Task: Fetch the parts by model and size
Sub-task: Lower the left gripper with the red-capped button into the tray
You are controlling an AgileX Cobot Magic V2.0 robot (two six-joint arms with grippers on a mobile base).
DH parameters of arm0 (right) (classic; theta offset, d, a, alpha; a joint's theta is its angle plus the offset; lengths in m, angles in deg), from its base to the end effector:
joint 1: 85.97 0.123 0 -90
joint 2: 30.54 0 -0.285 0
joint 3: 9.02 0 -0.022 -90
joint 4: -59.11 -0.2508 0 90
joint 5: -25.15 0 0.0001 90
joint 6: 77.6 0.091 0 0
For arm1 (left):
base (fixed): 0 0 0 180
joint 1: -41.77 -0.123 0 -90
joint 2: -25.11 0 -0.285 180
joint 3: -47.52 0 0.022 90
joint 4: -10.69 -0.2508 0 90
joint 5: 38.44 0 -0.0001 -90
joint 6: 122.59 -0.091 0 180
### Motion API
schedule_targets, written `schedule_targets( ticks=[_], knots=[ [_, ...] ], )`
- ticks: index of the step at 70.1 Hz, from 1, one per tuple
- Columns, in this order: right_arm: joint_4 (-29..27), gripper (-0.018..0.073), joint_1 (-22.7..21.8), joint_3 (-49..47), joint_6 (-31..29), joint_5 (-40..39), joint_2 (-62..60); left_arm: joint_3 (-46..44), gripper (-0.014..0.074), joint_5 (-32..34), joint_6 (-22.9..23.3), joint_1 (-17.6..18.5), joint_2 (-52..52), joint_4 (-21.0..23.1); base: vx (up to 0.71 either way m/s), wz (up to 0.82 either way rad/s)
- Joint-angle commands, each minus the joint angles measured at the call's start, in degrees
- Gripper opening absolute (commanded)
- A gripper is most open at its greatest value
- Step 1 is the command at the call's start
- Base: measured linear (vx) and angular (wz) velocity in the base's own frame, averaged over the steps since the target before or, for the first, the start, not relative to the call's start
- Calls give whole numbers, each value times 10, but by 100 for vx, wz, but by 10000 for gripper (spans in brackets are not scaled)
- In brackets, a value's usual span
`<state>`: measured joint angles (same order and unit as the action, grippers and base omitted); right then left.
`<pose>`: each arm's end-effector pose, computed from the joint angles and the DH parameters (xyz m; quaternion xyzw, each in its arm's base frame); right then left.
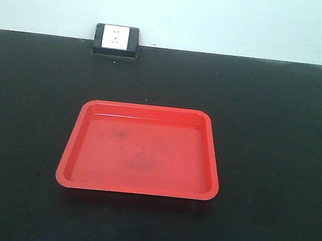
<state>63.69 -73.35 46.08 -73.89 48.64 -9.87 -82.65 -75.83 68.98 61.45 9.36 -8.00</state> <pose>0.0600 0.0105 0.2919 -0.0767 0.7576 0.0564 0.6457 0.0365 0.0058 0.3062 0.0940 0.7673 -0.0138 0.6342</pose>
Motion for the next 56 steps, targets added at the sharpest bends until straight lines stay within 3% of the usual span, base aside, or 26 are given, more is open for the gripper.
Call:
schedule_targets(
  ticks=[1,31,43,49,56],
  knots=[
    [4,-5,-1,-16,-3,-48,6,-17,-6,66,3,1,-27,-4,0,0],
    [4,-5,-1,-16,-3,-48,6,-135,-6,174,3,1,-326,-3,0,0],
    [4,-5,-1,-16,-3,-48,6,-186,-6,257,2,1,-436,-2,0,0],
    [4,-5,-1,-16,-3,-48,6,-216,-6,270,4,2,-484,28,0,0],
    [4,-5,-1,-16,-3,-48,6,-263,-6,228,4,2,-543,79,0,0]
  ],
)
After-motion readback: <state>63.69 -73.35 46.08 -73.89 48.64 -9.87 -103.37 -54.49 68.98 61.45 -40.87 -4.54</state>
